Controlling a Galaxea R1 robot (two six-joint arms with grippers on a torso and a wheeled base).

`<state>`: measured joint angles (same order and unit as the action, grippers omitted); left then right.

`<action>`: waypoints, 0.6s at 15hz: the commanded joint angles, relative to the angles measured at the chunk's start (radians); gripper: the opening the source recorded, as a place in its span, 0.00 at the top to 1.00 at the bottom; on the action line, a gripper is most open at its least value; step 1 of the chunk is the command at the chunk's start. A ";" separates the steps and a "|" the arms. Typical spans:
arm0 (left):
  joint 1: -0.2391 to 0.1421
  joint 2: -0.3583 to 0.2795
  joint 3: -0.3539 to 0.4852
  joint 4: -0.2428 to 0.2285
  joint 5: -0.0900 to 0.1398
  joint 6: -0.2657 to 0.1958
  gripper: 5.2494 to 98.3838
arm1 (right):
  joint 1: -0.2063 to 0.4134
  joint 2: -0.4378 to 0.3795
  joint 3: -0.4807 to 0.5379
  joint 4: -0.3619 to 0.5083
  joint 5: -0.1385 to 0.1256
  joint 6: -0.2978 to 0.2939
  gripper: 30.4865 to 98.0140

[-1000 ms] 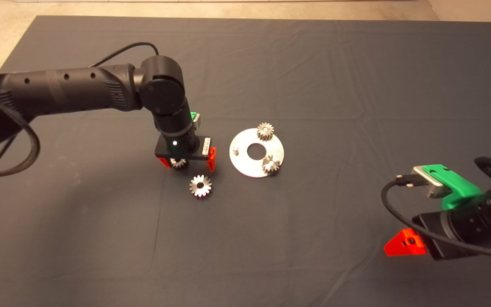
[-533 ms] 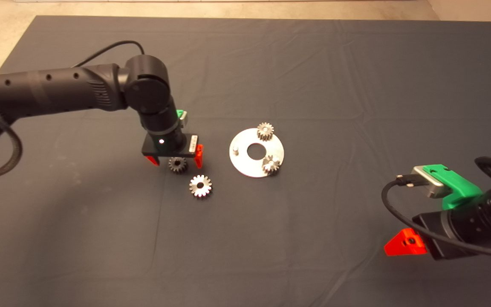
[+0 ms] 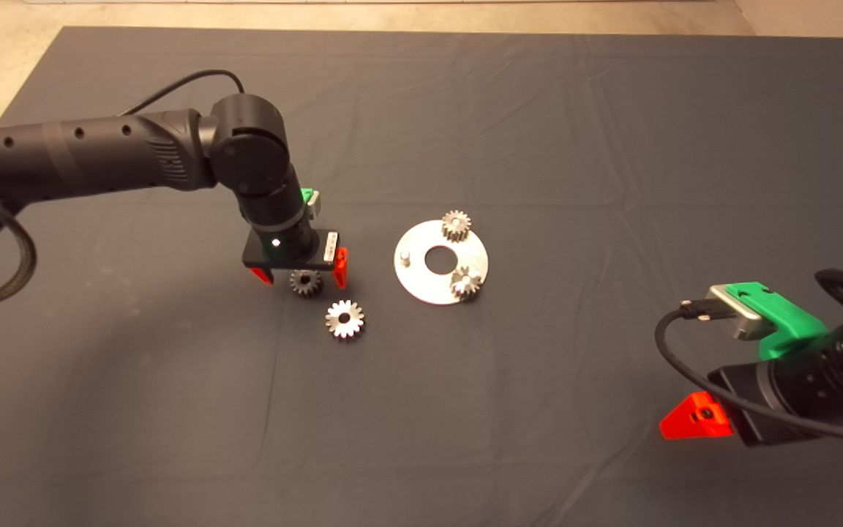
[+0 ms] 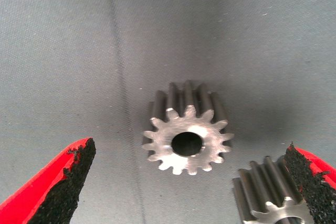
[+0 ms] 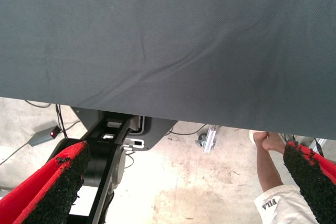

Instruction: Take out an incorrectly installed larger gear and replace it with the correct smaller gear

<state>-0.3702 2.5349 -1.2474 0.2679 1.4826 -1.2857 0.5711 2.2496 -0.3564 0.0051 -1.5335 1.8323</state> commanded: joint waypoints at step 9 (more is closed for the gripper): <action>-0.001 0.000 -0.018 0.010 0.005 0.059 0.08 | 0.013 -0.001 0.005 -0.004 -0.125 0.002 0.01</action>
<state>-0.3685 2.5351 -1.2637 0.2706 1.4813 -1.2323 0.5709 2.2496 -0.3564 0.0051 -1.5336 1.8323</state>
